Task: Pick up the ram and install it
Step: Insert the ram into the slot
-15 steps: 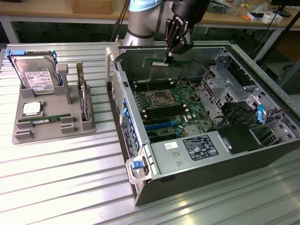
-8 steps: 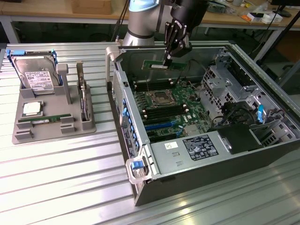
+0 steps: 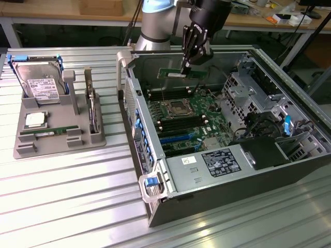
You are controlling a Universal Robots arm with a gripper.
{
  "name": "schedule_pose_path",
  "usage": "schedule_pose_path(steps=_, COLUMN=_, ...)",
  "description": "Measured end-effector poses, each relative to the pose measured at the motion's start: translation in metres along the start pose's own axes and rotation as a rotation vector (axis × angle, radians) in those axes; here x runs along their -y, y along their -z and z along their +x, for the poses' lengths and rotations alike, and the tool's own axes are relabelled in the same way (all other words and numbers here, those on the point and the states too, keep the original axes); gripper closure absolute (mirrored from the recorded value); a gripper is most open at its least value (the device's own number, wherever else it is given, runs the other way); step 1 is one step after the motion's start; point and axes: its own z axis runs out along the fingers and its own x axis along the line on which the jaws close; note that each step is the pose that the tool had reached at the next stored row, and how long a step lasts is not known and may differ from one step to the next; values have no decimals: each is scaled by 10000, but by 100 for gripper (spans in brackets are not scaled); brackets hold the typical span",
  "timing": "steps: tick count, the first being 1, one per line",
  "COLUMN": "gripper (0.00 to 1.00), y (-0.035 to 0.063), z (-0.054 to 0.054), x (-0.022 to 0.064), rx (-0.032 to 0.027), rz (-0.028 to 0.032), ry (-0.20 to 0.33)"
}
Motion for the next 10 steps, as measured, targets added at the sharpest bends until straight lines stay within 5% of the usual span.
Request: schedule_pose_path(steps=10, gripper=87, y=-3, z=145, x=24, rx=9, rz=0, ry=1)
